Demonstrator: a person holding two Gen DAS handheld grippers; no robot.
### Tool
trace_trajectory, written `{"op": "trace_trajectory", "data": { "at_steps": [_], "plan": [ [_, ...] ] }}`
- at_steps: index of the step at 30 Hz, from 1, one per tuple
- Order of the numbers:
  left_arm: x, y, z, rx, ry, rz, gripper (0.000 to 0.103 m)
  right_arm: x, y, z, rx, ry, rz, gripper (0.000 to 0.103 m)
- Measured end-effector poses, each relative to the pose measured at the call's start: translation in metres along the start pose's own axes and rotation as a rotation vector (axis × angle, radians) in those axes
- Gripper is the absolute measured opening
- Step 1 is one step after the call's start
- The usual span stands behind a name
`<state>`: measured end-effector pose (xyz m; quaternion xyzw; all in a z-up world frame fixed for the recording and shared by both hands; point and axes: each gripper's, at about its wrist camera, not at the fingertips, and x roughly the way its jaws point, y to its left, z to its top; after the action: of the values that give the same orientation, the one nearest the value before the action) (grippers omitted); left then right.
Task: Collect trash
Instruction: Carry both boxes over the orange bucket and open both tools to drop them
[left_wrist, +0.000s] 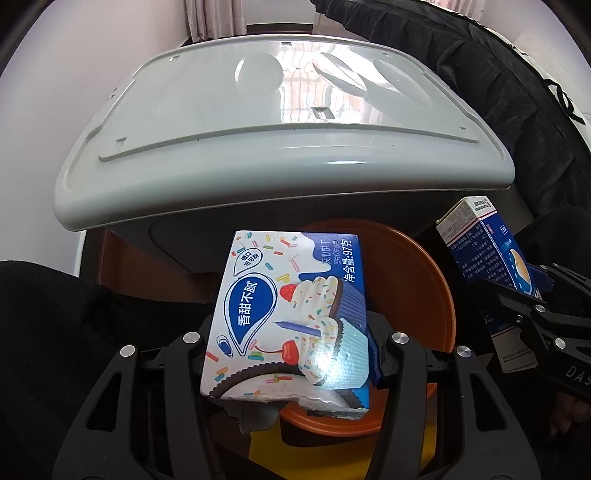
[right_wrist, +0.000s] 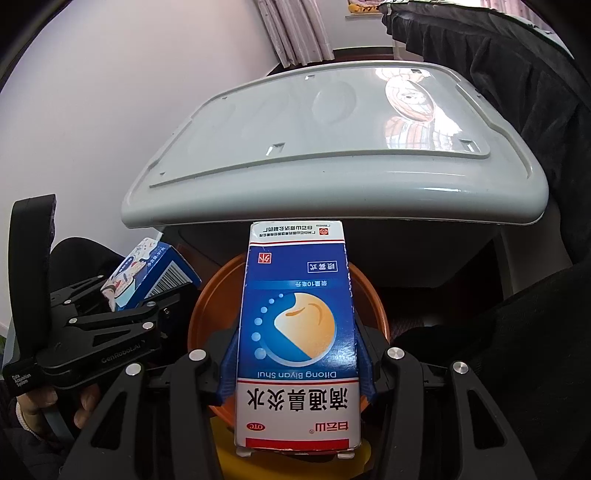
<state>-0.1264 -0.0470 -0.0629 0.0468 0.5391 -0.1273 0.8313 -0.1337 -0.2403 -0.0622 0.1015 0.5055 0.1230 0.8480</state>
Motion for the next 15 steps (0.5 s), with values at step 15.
{"op": "trace_trajectory", "data": {
  "at_steps": [15],
  "plan": [
    [-0.031, 0.014, 0.007, -0.061, -0.14, -0.039, 0.091, -0.044, -0.022, 0.011, 0.091, -0.211, -0.046, 0.077]
  ]
}}
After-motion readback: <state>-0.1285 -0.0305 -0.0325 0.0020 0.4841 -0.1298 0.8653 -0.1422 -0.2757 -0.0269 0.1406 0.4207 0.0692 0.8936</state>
